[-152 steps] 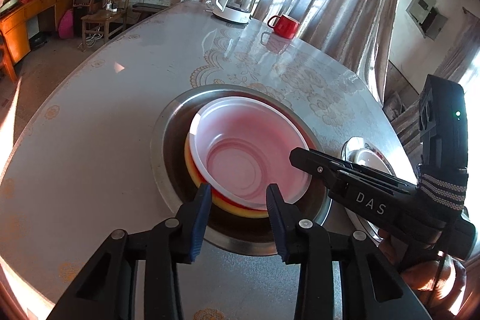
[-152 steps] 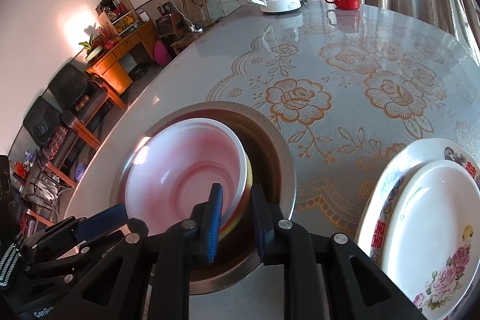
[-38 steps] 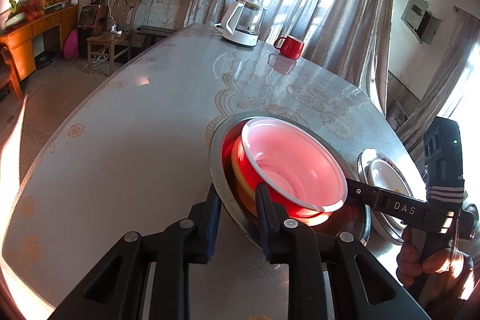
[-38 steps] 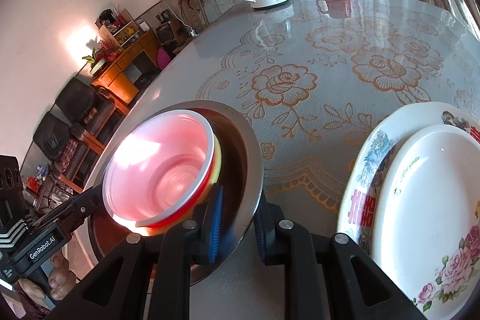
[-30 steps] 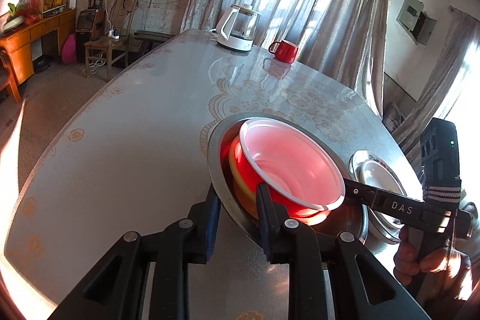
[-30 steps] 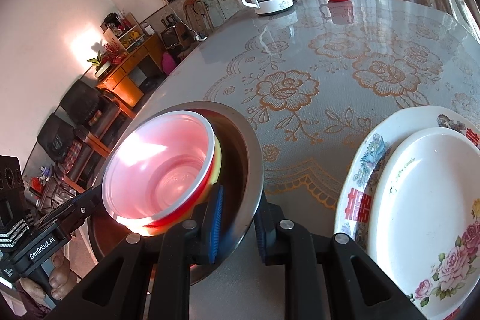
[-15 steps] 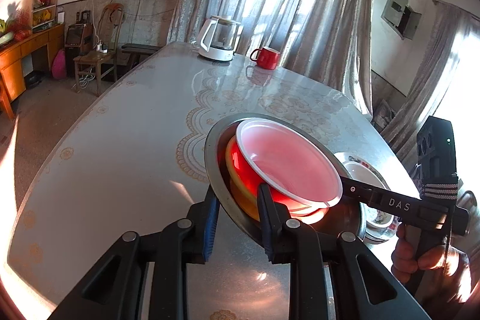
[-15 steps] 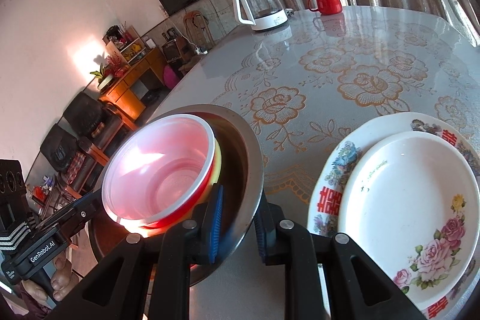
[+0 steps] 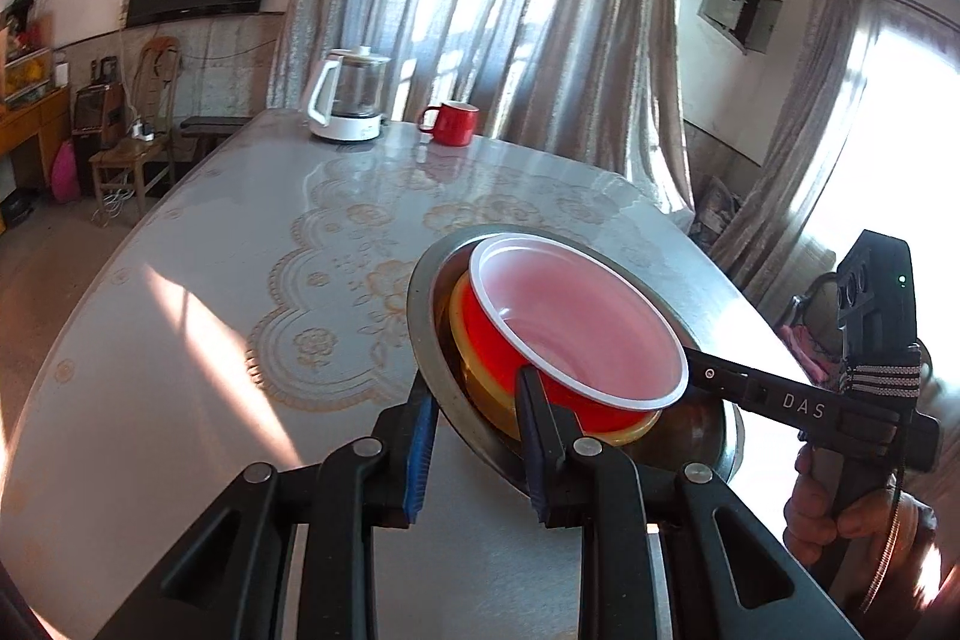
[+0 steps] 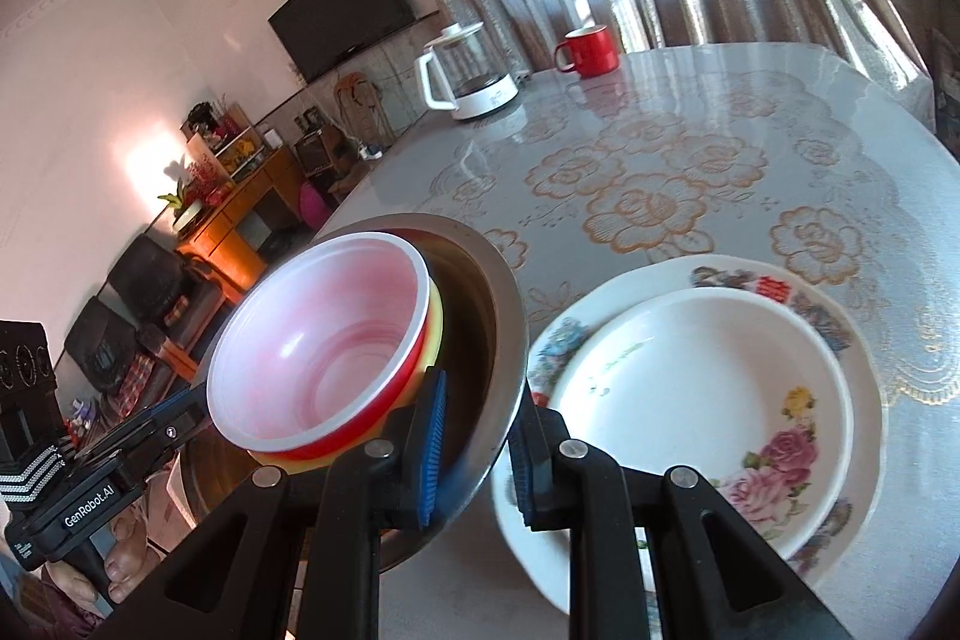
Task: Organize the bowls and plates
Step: 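Lift the steel basin with both tools and carry it over the plate stack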
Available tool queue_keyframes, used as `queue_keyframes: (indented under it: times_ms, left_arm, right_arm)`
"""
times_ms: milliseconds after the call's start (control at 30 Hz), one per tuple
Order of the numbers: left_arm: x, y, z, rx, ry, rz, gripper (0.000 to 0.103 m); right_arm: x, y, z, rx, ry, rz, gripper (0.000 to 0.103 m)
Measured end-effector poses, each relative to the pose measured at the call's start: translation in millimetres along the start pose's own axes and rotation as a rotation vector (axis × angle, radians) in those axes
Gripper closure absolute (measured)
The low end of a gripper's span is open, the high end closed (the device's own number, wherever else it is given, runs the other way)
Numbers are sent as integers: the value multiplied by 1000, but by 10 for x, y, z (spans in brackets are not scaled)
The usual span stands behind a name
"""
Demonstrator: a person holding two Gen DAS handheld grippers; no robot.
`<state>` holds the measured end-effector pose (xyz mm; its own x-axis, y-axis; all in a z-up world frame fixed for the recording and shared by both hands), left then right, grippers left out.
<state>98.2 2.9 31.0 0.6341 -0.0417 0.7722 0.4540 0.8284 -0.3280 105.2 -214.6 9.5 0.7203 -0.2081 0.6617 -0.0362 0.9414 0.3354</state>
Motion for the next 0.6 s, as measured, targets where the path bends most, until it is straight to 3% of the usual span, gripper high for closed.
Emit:
queue_keyframes:
  times_ms: [333, 600]
  left_arm:
    - [173, -622, -378, -107, 36, -106, 77]
    - [50, -856, -789, -153, 140, -120, 76]
  right_arm:
    - [25, -512, 456, -114, -76, -84, 83]
    - [-52, -923, 532, -196, -66, -157, 83]
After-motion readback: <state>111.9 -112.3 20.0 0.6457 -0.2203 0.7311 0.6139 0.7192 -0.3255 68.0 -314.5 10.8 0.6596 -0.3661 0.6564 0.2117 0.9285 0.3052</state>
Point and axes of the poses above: each gripper's, at about its wrist camera, not at the fingertips, and z roughly against the way its jaws point, y to its left, x to its top, the point moved 2 cm from there along -z, roughly the way its jaws point, and after that the axes turned 5 degrees about -x, right-handed, at the moved point
